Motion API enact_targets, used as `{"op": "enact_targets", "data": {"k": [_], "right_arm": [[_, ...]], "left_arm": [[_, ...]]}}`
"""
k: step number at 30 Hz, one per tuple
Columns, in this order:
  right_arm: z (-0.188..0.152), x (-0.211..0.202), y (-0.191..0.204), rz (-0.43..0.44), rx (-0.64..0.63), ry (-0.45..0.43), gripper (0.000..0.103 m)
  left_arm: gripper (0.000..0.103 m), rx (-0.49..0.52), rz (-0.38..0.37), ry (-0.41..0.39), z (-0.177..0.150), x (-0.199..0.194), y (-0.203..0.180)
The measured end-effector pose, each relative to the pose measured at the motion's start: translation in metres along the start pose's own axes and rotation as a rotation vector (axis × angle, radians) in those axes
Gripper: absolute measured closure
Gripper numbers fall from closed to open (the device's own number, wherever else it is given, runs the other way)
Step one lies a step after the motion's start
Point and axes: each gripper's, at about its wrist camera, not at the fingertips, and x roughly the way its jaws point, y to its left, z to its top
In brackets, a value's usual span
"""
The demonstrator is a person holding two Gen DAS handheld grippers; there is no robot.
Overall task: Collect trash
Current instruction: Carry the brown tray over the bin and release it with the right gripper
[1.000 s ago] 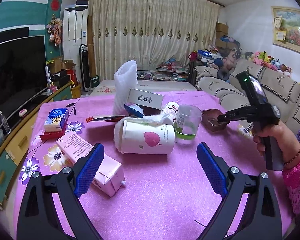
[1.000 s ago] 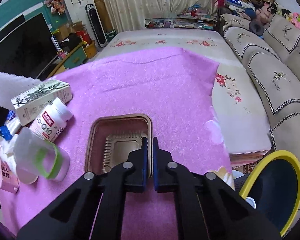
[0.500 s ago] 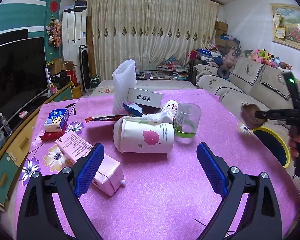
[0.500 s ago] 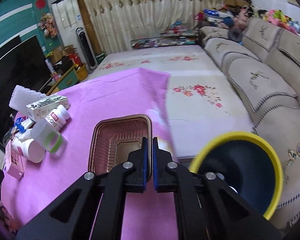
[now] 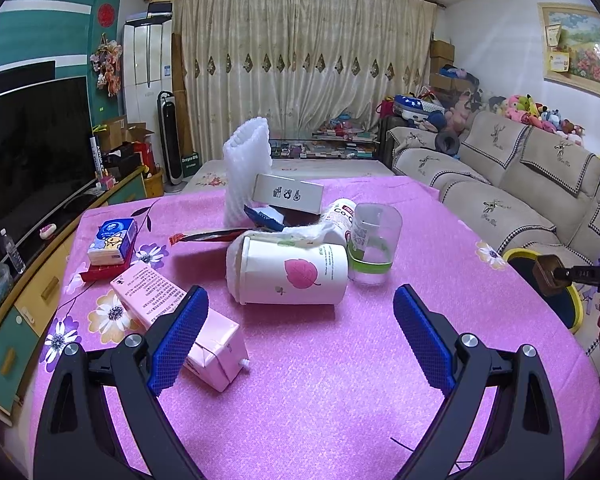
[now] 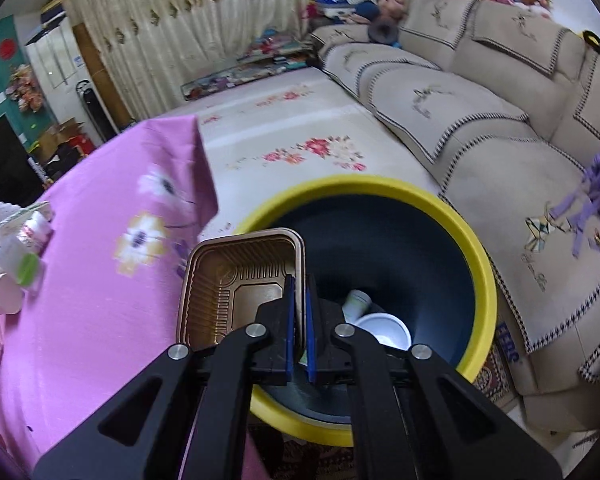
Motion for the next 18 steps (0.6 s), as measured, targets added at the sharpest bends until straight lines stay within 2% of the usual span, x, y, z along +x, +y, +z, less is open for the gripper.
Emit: {"op": "enact_targets", "data": {"k": [9,12,14,18], "right_arm": [[-0.004,0.012,-0.013,-0.039,0.035,0.024,0.097],[-0.004,0.012,-0.013,-0.040,0.038,0.026,0.091],[-0.004,0.011,-0.012,-0.040,0.037,0.023,0.082],[-0.003,0.006,-0.010,-0.039,0.036,0.012,0.081]], "left_arm": [[0.011,0.001,0.002,0.005,0.000,0.001,0.001],[0.011,0.003,0.002,0.005,-0.001,0.001,0.001],[0.011,0.004,0.002,0.004,-0.001,0.001,0.001],[0.011,0.002,0.002,0.005,-0.001,0.000,0.001]]}}
